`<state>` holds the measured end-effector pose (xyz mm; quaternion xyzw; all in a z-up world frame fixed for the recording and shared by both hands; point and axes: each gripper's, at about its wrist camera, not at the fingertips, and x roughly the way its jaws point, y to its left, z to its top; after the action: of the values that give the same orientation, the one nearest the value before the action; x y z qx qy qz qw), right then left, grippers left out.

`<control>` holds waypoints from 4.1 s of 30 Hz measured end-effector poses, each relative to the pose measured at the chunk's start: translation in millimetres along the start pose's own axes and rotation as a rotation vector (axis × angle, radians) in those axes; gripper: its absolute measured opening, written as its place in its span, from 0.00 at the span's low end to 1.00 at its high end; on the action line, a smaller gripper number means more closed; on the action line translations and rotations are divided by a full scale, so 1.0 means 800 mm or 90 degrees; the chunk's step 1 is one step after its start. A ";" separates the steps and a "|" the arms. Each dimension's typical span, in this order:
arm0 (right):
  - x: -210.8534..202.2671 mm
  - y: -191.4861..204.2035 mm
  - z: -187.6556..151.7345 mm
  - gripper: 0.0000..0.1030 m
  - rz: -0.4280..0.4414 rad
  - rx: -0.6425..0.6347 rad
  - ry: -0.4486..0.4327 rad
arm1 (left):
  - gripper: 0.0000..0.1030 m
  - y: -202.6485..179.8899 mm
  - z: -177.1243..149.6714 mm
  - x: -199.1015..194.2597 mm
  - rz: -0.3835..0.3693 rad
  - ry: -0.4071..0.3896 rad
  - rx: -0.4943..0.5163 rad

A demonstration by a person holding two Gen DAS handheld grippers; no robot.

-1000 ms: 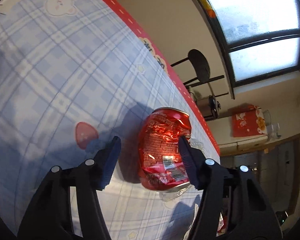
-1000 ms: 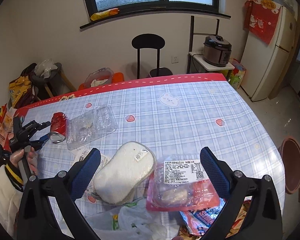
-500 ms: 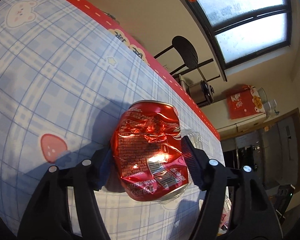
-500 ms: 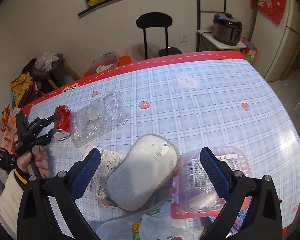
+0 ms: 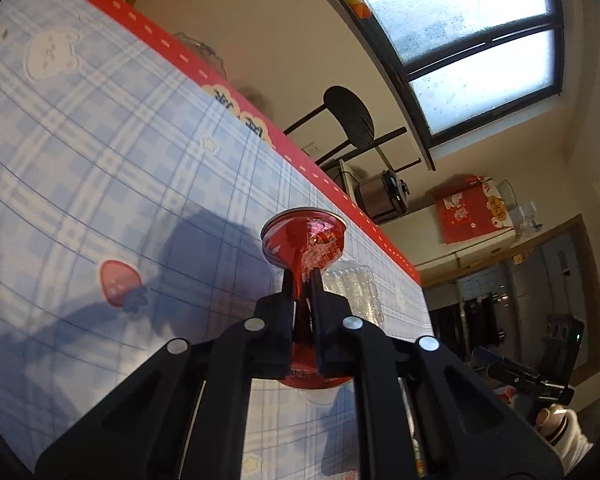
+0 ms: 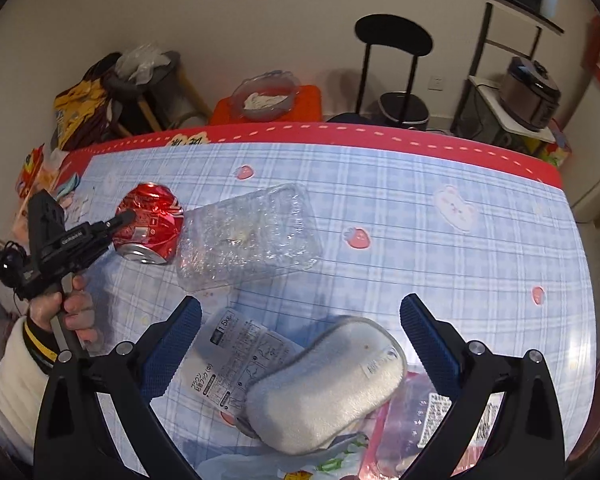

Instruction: Collect trash

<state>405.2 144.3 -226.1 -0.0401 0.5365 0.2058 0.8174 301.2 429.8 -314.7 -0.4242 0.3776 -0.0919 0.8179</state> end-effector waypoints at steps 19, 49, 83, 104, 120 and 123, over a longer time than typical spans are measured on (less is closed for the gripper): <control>0.194 -0.028 0.061 0.95 0.093 0.162 0.164 | 0.12 -0.043 -0.043 -0.027 0.199 -0.025 0.204; 0.220 0.008 0.071 0.94 0.072 0.096 0.161 | 0.10 -0.082 -0.068 0.034 0.166 0.049 0.227; 0.092 0.022 0.084 0.62 0.492 0.319 -0.010 | 0.09 -0.076 -0.076 -0.010 0.257 0.006 0.215; 0.085 0.097 0.067 0.16 0.428 0.223 0.017 | 0.07 -0.078 -0.080 -0.055 0.248 -0.026 0.187; -0.105 0.074 0.019 0.16 0.303 0.003 -0.179 | 0.07 -0.223 -0.105 -0.151 0.206 -0.125 0.240; -0.143 0.040 0.000 0.16 0.299 0.003 -0.210 | 0.07 -0.264 -0.124 -0.155 0.202 -0.134 0.263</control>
<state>354.0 140.2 -118.6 0.1211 0.3911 0.3921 0.8238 181.5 294.6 -122.0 -0.1912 0.3257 0.0068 0.9259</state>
